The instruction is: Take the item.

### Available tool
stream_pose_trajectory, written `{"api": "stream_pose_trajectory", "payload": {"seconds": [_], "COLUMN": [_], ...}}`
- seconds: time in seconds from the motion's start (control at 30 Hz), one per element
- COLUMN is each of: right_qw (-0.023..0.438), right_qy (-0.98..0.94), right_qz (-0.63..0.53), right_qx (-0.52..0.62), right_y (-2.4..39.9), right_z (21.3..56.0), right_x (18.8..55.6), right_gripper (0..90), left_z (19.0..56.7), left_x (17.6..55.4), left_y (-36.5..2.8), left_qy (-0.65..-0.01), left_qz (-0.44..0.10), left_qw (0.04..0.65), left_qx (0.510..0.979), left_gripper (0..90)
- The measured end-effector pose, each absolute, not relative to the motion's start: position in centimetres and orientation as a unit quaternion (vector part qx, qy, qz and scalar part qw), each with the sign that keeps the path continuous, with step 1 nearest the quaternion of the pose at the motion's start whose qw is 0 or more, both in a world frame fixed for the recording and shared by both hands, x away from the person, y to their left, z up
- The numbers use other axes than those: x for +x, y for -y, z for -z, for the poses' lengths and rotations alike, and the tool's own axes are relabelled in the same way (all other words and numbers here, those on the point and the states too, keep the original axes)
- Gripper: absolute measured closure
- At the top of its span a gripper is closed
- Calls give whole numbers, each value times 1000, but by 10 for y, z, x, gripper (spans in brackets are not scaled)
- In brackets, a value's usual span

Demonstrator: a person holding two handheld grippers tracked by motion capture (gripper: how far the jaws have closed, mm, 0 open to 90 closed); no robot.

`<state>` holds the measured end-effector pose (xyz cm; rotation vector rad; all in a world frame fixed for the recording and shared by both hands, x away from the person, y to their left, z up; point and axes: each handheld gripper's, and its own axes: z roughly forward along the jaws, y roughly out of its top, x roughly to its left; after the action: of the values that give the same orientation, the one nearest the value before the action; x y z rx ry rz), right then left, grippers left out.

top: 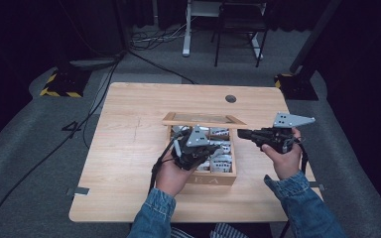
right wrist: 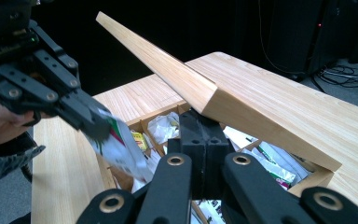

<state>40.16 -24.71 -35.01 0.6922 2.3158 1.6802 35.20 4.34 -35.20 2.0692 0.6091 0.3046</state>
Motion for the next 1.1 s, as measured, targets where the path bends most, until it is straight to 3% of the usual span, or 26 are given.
{"api": "stream_pose_trajectory", "payload": {"seconds": [1.1], "right_qw": [101], "right_qy": [-783], "right_qz": [-567], "right_qx": [236], "right_y": [247], "right_z": [349], "right_x": [398], "right_gripper": [900], "left_z": [349], "left_x": [308], "left_y": [-174], "left_qy": [-351], "left_qz": [-190], "left_qw": [441], "left_qx": [804], "left_gripper": [900]}}
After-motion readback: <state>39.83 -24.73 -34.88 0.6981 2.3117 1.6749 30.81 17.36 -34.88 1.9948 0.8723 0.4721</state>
